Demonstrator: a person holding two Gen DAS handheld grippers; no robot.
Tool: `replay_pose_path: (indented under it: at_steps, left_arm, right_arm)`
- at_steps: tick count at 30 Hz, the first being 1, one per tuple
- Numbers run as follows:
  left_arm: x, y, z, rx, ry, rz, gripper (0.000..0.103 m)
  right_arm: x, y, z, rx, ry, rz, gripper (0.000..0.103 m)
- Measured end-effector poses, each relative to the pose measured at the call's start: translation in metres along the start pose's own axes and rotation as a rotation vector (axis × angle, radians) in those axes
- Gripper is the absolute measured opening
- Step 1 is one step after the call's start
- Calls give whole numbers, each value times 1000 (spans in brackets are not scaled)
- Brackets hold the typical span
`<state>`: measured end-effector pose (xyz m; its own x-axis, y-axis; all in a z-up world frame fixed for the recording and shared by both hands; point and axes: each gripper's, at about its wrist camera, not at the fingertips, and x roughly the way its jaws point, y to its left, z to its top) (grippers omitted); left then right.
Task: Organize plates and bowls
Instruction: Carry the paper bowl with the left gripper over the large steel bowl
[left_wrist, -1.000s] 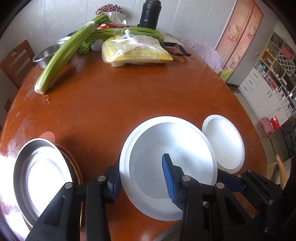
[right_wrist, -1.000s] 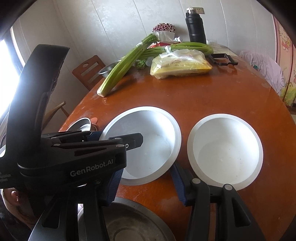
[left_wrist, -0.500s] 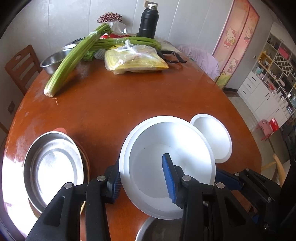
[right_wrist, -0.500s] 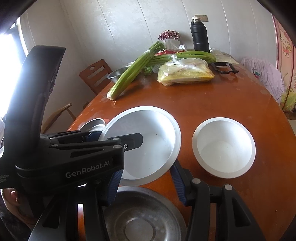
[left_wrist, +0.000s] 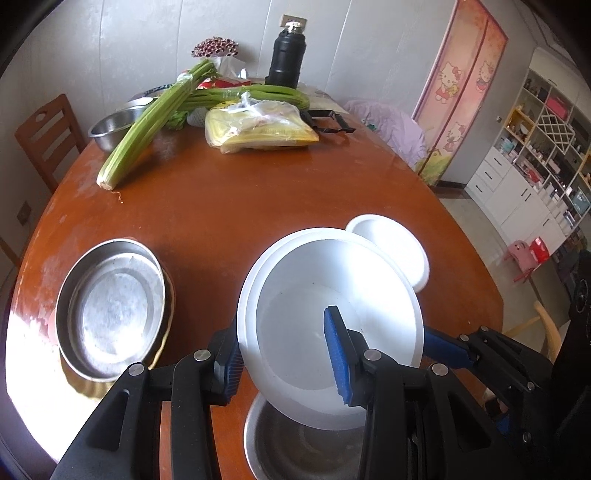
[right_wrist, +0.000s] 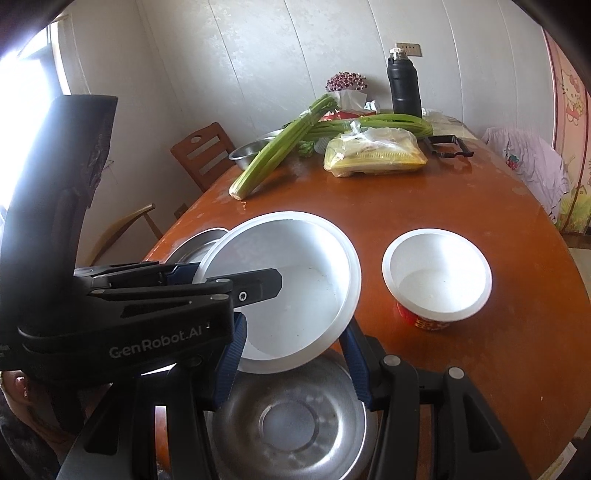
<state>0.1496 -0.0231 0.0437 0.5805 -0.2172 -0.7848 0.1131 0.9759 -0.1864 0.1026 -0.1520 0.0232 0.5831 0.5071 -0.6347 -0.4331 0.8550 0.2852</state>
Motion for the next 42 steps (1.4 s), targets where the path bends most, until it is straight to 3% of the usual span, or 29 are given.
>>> replay_pose_path:
  at_steps: [16,42]
  left_arm:
    - [-9,-16,-36,15,38,-22,40]
    - [15,-11,-70,0,117,25,40]
  right_arm:
    - [-26,3,-32,-48,18,-18,52]
    - [-6,4,-63,-71,123,-20,52]
